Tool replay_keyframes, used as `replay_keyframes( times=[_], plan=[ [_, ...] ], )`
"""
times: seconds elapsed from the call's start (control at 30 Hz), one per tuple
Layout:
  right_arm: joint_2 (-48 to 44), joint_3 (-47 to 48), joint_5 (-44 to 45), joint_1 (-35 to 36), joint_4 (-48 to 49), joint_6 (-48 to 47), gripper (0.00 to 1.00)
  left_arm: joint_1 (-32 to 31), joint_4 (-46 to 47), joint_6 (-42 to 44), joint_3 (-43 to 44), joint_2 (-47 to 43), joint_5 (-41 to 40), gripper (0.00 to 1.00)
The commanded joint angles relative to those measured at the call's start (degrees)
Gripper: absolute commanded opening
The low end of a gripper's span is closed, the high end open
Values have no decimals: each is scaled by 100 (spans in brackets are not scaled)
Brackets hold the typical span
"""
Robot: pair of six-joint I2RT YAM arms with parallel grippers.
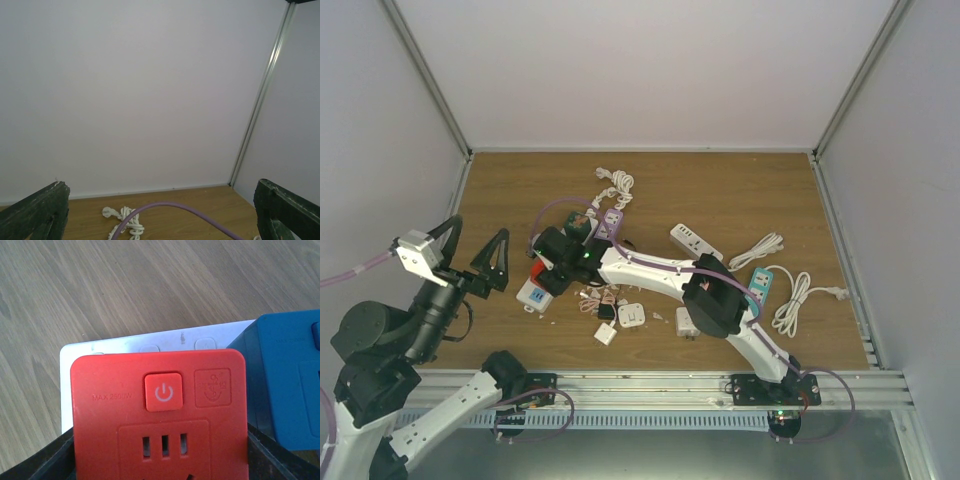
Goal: Insert the plug
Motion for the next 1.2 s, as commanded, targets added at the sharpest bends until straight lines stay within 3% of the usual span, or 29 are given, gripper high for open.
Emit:
replay_keyframes(
  times=[0.0,0.57,1.17],
  plan=[
    [361,53,359,20,-614,88,35,2,291,-19,-76,14,-20,99],
    [479,347,785,20,-1270,69,35,6,293,-1,-88,19,-49,99],
    [305,576,-296,-107,-1841,-865,35,2,296,17,-62,96,-55,99]
  ],
)
